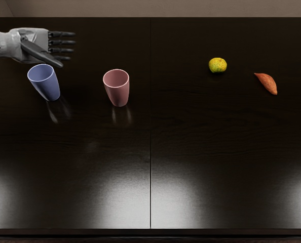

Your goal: Pick up cup and place in cup with left hand

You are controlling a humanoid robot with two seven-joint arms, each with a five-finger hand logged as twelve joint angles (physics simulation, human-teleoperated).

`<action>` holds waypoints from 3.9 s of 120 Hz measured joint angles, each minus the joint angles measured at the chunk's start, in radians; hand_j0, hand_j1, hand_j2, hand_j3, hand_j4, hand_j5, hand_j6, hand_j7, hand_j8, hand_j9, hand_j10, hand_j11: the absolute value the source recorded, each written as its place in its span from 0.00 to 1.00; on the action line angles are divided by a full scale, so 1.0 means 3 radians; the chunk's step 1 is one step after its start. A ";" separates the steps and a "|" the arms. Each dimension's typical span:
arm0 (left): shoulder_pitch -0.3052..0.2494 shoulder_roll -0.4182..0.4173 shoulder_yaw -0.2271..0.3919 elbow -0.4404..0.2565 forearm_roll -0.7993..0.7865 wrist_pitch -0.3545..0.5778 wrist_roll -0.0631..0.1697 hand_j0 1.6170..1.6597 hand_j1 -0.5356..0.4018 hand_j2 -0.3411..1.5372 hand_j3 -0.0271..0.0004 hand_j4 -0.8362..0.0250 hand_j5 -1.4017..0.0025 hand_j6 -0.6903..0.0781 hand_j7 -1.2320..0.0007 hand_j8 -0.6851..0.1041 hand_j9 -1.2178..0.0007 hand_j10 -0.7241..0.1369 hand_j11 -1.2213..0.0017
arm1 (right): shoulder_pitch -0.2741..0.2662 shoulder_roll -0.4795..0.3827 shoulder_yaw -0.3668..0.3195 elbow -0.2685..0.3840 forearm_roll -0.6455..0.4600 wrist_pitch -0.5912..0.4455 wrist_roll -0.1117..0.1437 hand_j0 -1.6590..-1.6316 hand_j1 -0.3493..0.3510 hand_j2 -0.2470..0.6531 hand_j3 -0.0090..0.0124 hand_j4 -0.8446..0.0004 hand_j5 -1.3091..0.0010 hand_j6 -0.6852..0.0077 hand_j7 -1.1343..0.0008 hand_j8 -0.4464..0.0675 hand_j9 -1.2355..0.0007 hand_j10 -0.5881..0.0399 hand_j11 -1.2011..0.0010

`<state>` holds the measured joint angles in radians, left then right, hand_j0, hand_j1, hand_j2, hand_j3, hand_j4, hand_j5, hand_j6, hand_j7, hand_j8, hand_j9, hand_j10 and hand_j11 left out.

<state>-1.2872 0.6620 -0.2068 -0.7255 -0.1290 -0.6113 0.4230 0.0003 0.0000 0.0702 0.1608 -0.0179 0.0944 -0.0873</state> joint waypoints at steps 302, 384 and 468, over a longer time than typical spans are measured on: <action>-0.1089 -0.1721 0.2437 -0.0776 0.1589 0.2657 -0.0065 0.96 0.50 0.22 0.99 0.54 0.69 0.51 0.63 0.46 0.63 0.43 0.63 | -0.0047 0.0000 -0.0014 0.0022 0.0014 0.0002 0.0000 0.04 0.03 0.27 0.42 0.98 0.98 0.96 0.98 0.84 0.98 0.91 0.98; -0.1194 -0.1308 0.2327 -0.0989 0.1548 0.2631 -0.0057 0.94 0.42 0.29 0.99 0.44 0.55 0.46 0.49 0.41 0.48 0.29 0.48 | -0.0047 0.0000 -0.0014 0.0022 0.0014 0.0002 0.0000 0.04 0.03 0.27 0.42 0.98 0.98 0.96 0.98 0.84 0.98 0.91 0.98; -0.1538 -0.0438 0.2098 -0.1399 0.1548 0.2170 -0.0025 0.94 0.42 0.30 0.99 0.44 0.55 0.45 0.49 0.41 0.48 0.29 0.48 | -0.0047 0.0000 -0.0014 0.0023 0.0014 0.0002 0.0000 0.04 0.03 0.27 0.42 0.98 0.98 0.96 0.98 0.84 0.98 0.91 0.98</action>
<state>-1.7487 0.5307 0.4226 -1.1453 0.3353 0.0398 0.4155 -0.0138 0.0000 0.0660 0.1676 -0.0138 0.0951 -0.0874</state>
